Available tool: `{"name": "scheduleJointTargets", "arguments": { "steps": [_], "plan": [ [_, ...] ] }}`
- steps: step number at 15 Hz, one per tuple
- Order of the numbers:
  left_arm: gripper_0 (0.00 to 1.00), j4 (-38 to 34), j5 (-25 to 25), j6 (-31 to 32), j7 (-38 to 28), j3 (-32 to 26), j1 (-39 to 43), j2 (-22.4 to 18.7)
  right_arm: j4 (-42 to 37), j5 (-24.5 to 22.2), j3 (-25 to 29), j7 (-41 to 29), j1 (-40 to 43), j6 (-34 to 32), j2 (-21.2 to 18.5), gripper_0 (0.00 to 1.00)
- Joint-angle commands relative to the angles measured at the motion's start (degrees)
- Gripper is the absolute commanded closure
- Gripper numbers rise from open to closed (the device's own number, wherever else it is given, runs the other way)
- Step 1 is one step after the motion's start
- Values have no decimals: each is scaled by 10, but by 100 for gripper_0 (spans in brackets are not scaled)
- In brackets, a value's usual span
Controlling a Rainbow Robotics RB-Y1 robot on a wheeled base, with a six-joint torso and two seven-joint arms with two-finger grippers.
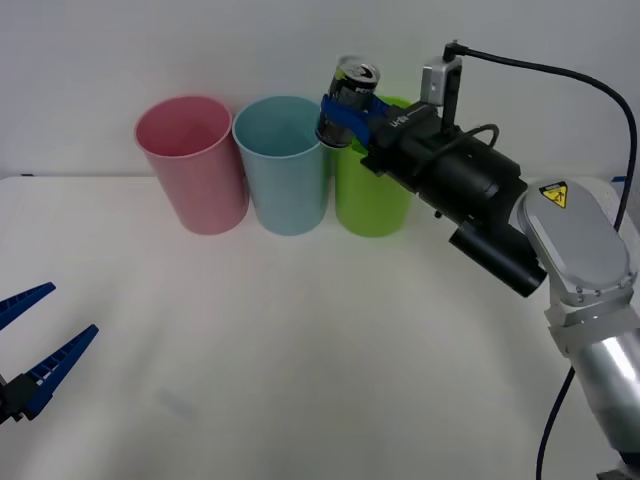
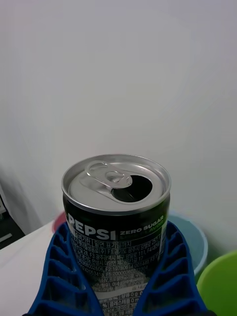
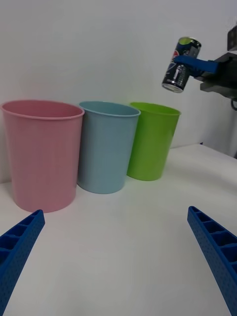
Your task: Grasp the object on the table and drop it into the matching bin: aluminum can to the light blue bin, PET bottle to the pink bin.
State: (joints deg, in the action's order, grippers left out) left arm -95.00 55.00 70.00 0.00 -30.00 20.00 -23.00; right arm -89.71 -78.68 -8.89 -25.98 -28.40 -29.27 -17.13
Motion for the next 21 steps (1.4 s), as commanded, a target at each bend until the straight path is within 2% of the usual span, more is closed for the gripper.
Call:
{"name": "scheduleJointTargets", "arguments": {
  "steps": [1, 6, 12, 21],
  "plan": [
    [0, 0, 0, 0, 0, 0, 0, 0, 74, -26, 0, 3, -58, 38, 42, 100],
    [0, 0, 0, 0, 0, 0, 0, 0, 198, -50, -2, 17, -148, 113, 104, 100],
    [0, 0, 0, 0, 0, 0, 0, 0, 298, -52, -15, 34, -215, 180, 139, 100],
    [0, 0, 0, 0, 0, 0, 0, 0, 319, -52, -19, 44, -230, 186, 143, 100]
  ]
}}
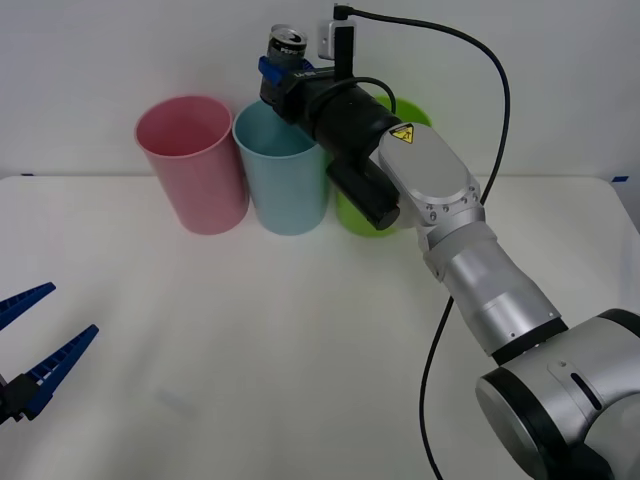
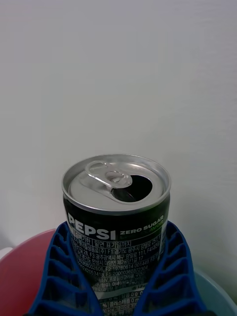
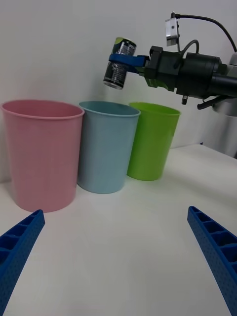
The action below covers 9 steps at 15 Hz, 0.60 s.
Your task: Grasp the object on the table and drop it into the matching bin: aluminum can to the light blue bin, PET bottle to the pink bin.
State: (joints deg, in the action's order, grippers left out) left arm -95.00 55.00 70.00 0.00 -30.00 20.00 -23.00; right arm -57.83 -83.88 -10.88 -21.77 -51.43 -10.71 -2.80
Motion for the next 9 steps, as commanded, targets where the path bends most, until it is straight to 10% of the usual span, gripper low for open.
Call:
{"name": "scheduleJointTargets", "arguments": {
  "steps": [1, 2, 3, 9],
  "plan": [
    [0, 0, 0, 0, 0, 0, 0, 0, 1, -1, 1, 6, 0, 1, 0, 75],
    [0, 0, 0, 0, 0, 0, 0, 0, 0, 0, 1, 9, 0, 2, 0, 14],
    [0, 0, 0, 0, 0, 0, 0, 0, 1, 0, 1, 13, 0, 1, -1, 0],
    [0, 0, 0, 0, 0, 0, 0, 0, 0, -1, 2, 24, 0, 1, -2, 0]
  ]
}}
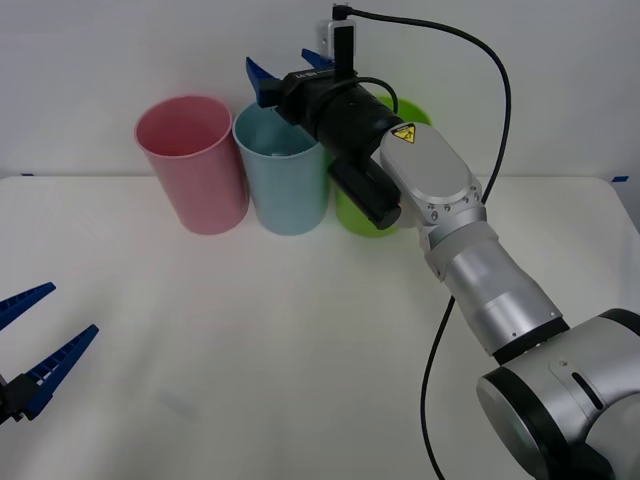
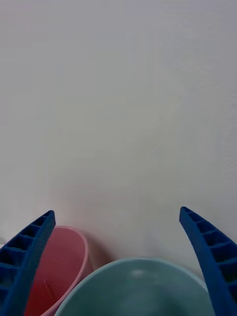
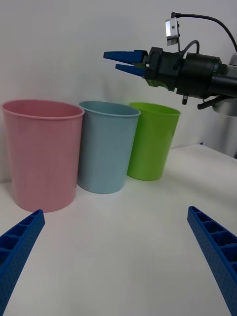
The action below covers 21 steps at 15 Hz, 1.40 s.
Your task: Grasp the object on the table and drop it into the matching bin: aluminum can to the light blue bin, PET bottle to the pink bin.
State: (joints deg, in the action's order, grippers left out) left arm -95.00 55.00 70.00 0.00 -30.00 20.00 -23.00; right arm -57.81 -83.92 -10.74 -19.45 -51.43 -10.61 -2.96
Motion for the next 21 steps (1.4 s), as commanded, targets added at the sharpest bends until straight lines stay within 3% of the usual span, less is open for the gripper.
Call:
{"name": "scheduleJointTargets", "arguments": {
  "steps": [1, 6, 9, 12, 21],
  "plan": [
    [0, 0, 0, 0, 0, 0, 0, 0, 1, 1, 0, 0, 0, 0, 0, 0],
    [0, 0, 0, 0, 0, 0, 0, 0, 0, 9, -8, 6, 1, -7, -8, 0],
    [0, 0, 0, 0, 0, 0, 0, 0, -21, 57, -38, 13, 11, -11, -48, 0],
    [0, 0, 0, 0, 0, 0, 0, 0, -105, 97, -72, 11, 67, -11, -106, 0],
    [0, 0, 0, 0, 0, 0, 0, 0, -396, 141, -80, 15, 306, -29, -272, 0]
  ]
}}
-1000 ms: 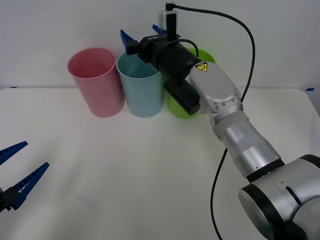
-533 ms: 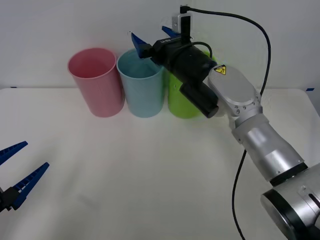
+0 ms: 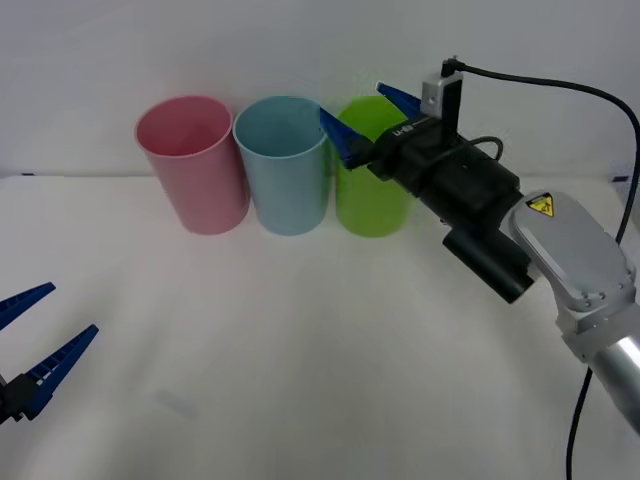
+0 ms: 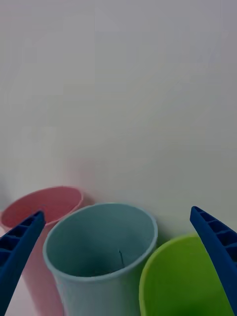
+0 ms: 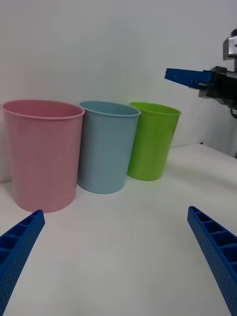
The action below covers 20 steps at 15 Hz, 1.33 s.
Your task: Grasp the object on the table and drop it into the matching bin: aluminum can to the light blue bin, PET bottle to the pink bin.
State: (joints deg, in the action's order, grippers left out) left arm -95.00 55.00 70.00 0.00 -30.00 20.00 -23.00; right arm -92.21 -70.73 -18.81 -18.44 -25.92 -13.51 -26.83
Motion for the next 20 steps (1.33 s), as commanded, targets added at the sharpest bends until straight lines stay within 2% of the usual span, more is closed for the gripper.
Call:
{"name": "scheduleJointTargets", "arguments": {
  "steps": [1, 4, 5, 7, 11, 15, 20],
  "plan": [
    [0, 0, 0, 0, 0, 0, 0, 0, -74, 14, 2, 9, 75, 0, -47, 0],
    [0, 0, 0, 0, 0, 0, 0, 0, -155, 37, 22, 31, 180, -9, -97, 0],
    [0, 0, 0, 0, 0, 0, 0, 0, -170, 37, 34, 38, 210, -21, -103, 0],
    [0, 0, 0, 0, 0, 0, 0, 0, -189, 39, 80, 62, 266, -79, -103, 0],
    [0, 0, 0, 0, 0, 0, 0, 0, -190, 81, 151, 154, 346, -166, -100, 0],
    [0, 0, 0, 0, 0, 0, 0, 0, -189, 126, 242, 227, 431, -266, -68, 0],
    [0, 0, 0, 0, 0, 0, 0, 0, -188, 148, 325, 239, 505, -368, -22, 0]
  ]
}}
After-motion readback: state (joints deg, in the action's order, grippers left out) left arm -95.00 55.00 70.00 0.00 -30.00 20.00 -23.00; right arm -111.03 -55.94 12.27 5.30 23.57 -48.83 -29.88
